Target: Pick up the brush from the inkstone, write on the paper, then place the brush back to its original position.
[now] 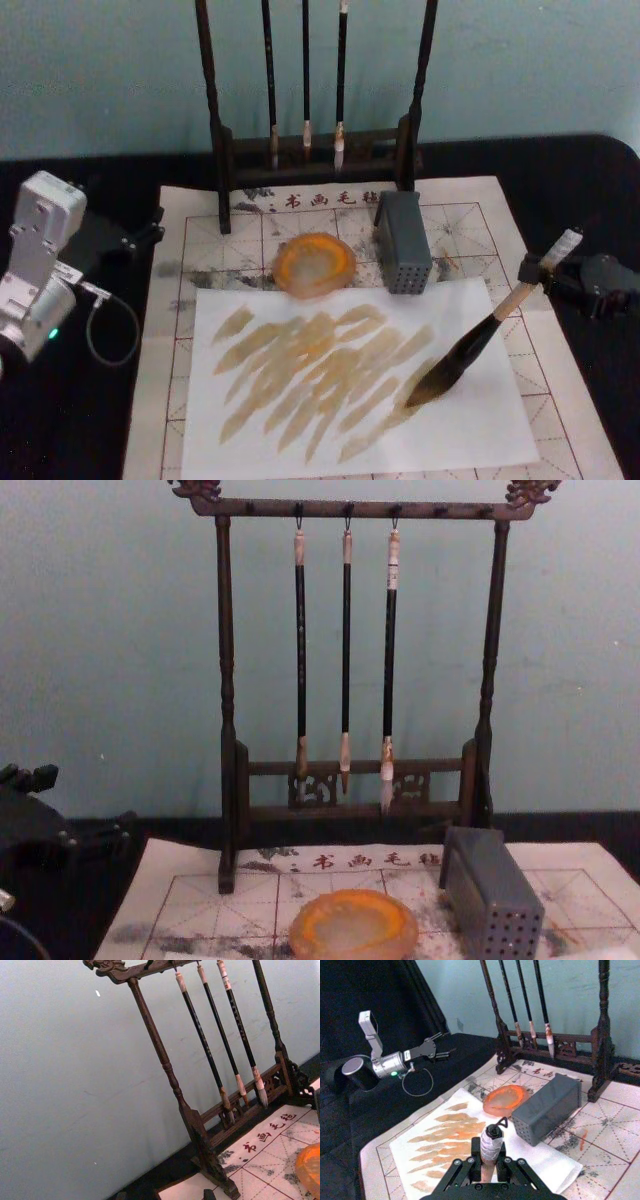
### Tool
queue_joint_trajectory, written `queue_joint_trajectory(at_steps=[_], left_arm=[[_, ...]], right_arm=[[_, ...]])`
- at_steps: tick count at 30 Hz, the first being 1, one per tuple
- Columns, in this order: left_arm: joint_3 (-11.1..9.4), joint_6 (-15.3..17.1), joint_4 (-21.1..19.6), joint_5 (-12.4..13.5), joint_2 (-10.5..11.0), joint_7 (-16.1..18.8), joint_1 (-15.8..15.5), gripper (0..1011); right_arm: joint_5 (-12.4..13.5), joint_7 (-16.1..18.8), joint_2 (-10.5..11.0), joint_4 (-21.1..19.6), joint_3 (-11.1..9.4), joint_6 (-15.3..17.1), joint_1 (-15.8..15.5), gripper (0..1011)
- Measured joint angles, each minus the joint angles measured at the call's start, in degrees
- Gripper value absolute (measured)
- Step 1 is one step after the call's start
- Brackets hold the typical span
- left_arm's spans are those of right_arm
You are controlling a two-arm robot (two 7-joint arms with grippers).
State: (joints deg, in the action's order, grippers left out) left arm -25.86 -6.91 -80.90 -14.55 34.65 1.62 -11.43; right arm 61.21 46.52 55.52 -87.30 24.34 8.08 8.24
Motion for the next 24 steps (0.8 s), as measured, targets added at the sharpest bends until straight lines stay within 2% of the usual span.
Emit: queue_joint_trajectory(at_steps=[6,15,24], left_arm=[[0.0,0.0,0.0,0.0,0.0,0.0,0.0,1001],[0.0,0.0,0.0,0.0,0.0,0.0,0.0,1001],[0.0,0.0,0.0,0.0,0.0,0.0,0.0,1001]], right_arm=[[0.6,-0.5,0.0,0.0,-1.2,-0.9,-0.8,177],[3.8,-0.6,-1.8,0.1,-4.1,-2.9,-2.4,177],[5.0,-0.8,-3.9,1.0,-4.4,-2.8,-1.9,177]])
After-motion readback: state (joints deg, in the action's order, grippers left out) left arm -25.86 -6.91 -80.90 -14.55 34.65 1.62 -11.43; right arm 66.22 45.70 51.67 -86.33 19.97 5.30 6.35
